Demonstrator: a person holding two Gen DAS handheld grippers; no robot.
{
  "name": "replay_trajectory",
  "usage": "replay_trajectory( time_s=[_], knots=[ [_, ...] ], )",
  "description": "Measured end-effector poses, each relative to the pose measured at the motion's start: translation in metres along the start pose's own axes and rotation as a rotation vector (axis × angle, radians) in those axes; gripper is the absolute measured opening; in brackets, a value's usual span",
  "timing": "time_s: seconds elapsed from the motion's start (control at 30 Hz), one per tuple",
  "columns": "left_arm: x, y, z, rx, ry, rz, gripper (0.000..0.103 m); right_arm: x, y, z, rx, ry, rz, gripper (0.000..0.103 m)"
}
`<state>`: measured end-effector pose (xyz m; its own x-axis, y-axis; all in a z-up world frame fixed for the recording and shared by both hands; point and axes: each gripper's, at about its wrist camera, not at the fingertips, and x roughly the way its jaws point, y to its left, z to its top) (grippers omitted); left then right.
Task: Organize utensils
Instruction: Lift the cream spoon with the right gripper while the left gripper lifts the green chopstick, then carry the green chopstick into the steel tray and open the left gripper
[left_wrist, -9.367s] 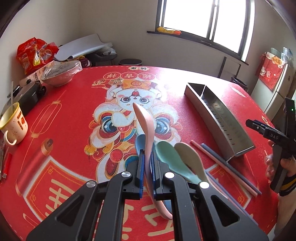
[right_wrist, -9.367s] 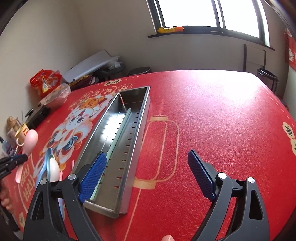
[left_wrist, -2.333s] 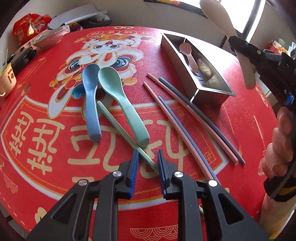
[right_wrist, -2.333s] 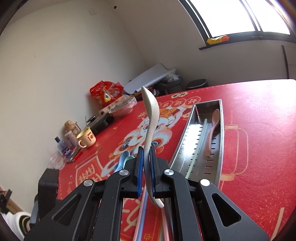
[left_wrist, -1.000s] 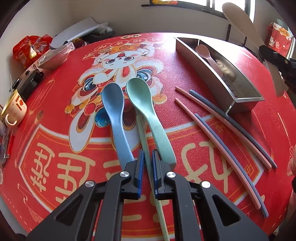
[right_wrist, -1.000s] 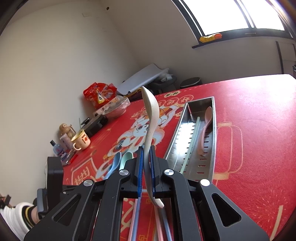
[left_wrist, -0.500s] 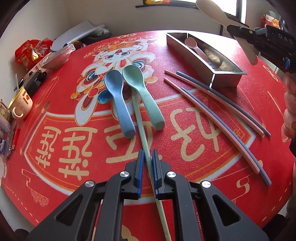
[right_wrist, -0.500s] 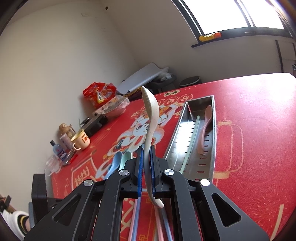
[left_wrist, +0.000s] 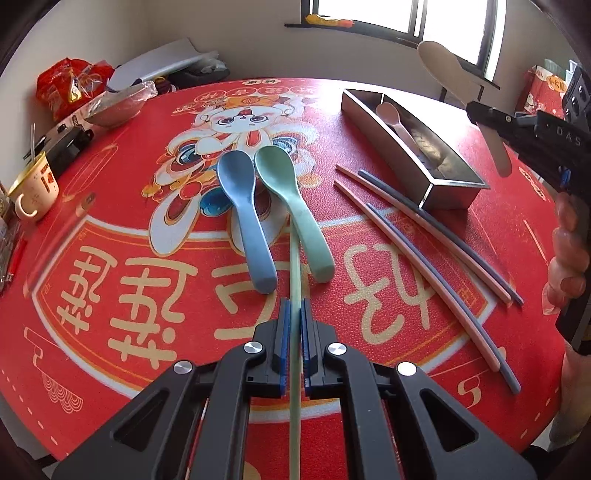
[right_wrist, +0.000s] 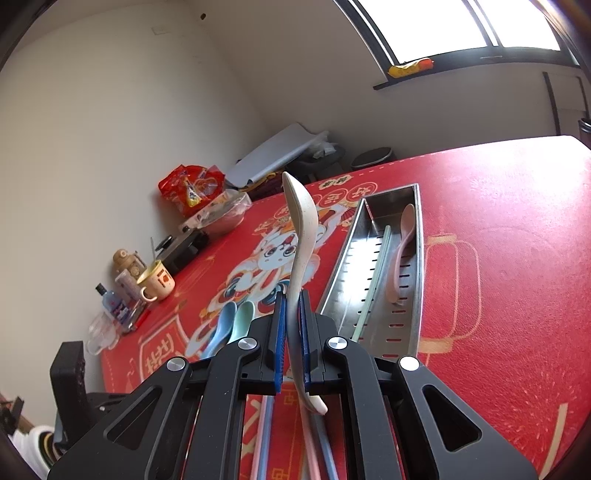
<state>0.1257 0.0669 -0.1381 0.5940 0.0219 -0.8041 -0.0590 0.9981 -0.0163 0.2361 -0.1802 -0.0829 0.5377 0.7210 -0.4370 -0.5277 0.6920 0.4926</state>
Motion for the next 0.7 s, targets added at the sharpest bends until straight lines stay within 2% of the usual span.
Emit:
replay_trajectory(
  time_s=[0.2, 0.43, 0.7],
  knots=[
    [-0.013, 0.004, 0.010, -0.009, -0.037, -0.009, 0.006, 0.001, -0.001, -0.001, 0.007, 0.001, -0.003, 0.007],
    [-0.016, -0.001, 0.008, -0.020, -0.034, -0.050, 0.006, 0.002, -0.002, -0.001, 0.015, 0.000, -0.005, 0.007],
    [-0.031, 0.003, 0.027, -0.035, -0.091, -0.043, 0.006, -0.001, -0.006, 0.000, 0.034, -0.011, -0.014, 0.007]
  ],
)
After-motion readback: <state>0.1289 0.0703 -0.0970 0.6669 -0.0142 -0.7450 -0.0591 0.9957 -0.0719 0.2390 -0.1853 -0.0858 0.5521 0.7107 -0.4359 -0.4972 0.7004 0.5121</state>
